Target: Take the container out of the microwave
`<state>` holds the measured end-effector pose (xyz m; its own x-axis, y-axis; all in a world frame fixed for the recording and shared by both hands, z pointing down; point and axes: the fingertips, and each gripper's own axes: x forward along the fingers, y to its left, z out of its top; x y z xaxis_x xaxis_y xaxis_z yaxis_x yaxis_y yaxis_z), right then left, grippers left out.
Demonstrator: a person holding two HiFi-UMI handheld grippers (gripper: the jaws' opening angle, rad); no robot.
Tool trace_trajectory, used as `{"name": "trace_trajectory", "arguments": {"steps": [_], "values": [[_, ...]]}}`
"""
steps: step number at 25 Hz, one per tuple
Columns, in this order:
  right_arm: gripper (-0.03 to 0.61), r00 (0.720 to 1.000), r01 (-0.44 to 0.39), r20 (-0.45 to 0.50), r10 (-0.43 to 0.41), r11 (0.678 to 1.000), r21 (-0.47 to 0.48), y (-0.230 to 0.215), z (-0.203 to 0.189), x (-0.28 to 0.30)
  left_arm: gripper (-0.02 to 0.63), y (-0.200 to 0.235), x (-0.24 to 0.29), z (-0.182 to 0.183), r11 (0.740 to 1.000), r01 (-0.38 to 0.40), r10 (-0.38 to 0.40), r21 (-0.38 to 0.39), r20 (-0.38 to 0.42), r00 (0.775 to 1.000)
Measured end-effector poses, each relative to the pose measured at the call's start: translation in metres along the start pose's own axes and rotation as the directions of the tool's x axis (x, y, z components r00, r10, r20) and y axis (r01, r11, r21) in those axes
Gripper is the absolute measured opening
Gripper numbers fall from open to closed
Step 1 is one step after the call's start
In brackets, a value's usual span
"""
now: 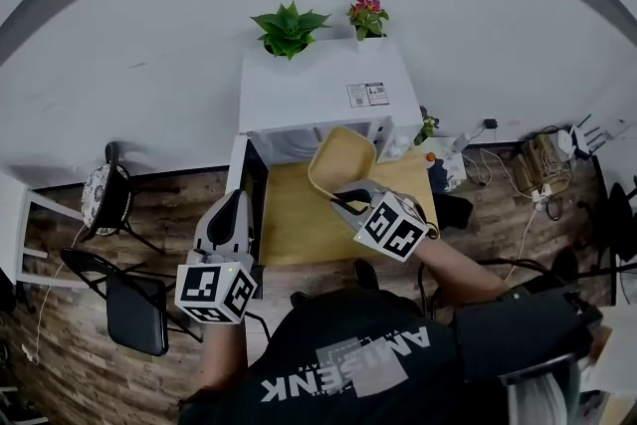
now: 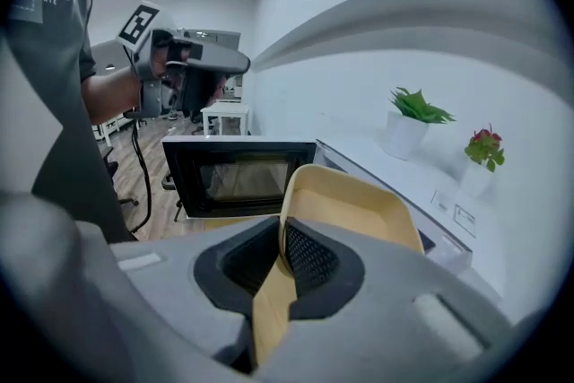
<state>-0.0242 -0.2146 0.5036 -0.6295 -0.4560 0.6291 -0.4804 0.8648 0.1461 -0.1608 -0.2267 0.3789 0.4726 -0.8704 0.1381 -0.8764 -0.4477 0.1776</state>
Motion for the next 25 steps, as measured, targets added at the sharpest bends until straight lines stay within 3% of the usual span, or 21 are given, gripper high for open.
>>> {"name": "trace_trajectory", "arguments": {"steps": [6,15,25], "values": [[0.028,0.997,0.066,0.052,-0.065,0.998,-0.008,-0.015,0.024,-0.038,0.002,-0.005,0.012,0.01,0.998,-0.002,0.001,0.062,0.01,1.0],[0.028,0.979,0.14,0.148,-0.142,0.99,0.026,-0.051,0.06,-0.087,0.002,-0.013,0.025,0.026,0.999,0.042,-0.042,-0.001,0.02,0.999],[0.028,0.963,0.153,0.225,-0.148,0.988,-0.006,-0.073,0.089,-0.109,0.002,-0.02,0.029,0.031,1.0,0.013,-0.013,0.011,0.015,1.0]]}}
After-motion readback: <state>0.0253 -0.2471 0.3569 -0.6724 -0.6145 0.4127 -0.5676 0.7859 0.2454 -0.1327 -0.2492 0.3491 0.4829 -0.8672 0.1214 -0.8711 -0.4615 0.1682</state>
